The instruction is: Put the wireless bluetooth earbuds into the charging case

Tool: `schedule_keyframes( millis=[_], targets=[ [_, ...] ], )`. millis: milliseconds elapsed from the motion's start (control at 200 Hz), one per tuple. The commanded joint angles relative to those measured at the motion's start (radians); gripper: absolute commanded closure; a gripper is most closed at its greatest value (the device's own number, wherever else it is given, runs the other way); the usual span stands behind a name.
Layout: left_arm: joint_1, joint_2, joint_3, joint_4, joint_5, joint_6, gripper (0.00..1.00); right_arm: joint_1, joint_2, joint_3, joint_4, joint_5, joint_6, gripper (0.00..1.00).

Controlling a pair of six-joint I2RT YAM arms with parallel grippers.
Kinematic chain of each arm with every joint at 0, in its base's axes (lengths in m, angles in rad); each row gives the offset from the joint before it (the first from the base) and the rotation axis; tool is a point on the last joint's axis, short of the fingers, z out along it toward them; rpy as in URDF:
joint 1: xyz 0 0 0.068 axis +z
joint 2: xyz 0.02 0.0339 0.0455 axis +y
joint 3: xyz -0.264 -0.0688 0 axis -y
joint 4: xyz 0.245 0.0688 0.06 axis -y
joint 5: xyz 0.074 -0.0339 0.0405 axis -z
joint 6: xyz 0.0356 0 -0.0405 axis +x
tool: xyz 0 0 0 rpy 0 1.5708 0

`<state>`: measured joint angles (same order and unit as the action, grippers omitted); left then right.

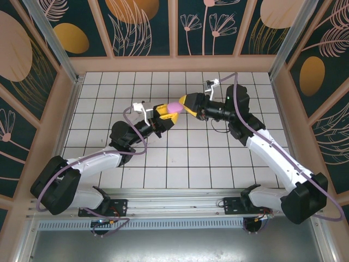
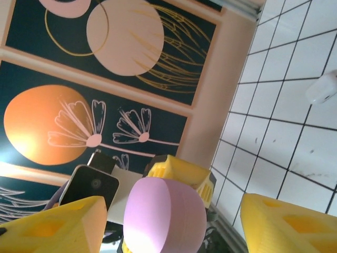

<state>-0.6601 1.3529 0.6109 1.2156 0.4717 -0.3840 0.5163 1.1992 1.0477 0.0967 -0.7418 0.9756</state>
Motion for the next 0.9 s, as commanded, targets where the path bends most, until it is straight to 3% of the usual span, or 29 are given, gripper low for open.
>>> schedule_keyframes(
  millis=[0, 100, 235, 325, 350, 415, 490, 701, 896],
  targets=[
    [0.005, 0.004, 0.035, 0.057, 0.016, -0.026, 0.72, 0.025, 0.023, -0.021, 0.089, -0.069, 0.035, 0.37],
    [0.008, 0.011, 0.04, 0.051, 0.007, -0.034, 0.72, 0.034, 0.038, -0.025, 0.12, -0.091, 0.046, 0.45],
    [0.012, 0.022, 0.048, 0.039, 0.021, -0.058, 0.72, 0.044, 0.049, -0.021, 0.138, -0.101, 0.051, 0.64],
    [0.018, 0.01, 0.047, -0.004, 0.018, -0.052, 0.68, 0.042, 0.049, -0.023, 0.137, -0.082, 0.056, 0.71],
    [0.019, 0.003, 0.047, -0.033, 0.015, -0.042, 0.63, 0.042, 0.047, -0.026, 0.138, -0.072, 0.058, 0.72],
    [0.026, -0.023, 0.059, -0.159, -0.02, 0.015, 0.39, 0.042, 0.038, -0.044, 0.156, -0.039, 0.077, 0.75],
    [0.043, -0.066, 0.08, -0.317, -0.05, 0.09, 0.29, 0.043, 0.016, -0.081, 0.185, 0.027, 0.111, 0.77],
    [0.118, -0.157, 0.112, -0.577, 0.028, 0.185, 0.24, 0.074, -0.044, -0.127, 0.18, 0.27, 0.121, 0.78],
    [0.154, -0.149, 0.106, -0.556, 0.182, 0.195, 0.25, 0.112, -0.028, -0.184, 0.363, 0.33, 0.237, 0.78]
  ],
)
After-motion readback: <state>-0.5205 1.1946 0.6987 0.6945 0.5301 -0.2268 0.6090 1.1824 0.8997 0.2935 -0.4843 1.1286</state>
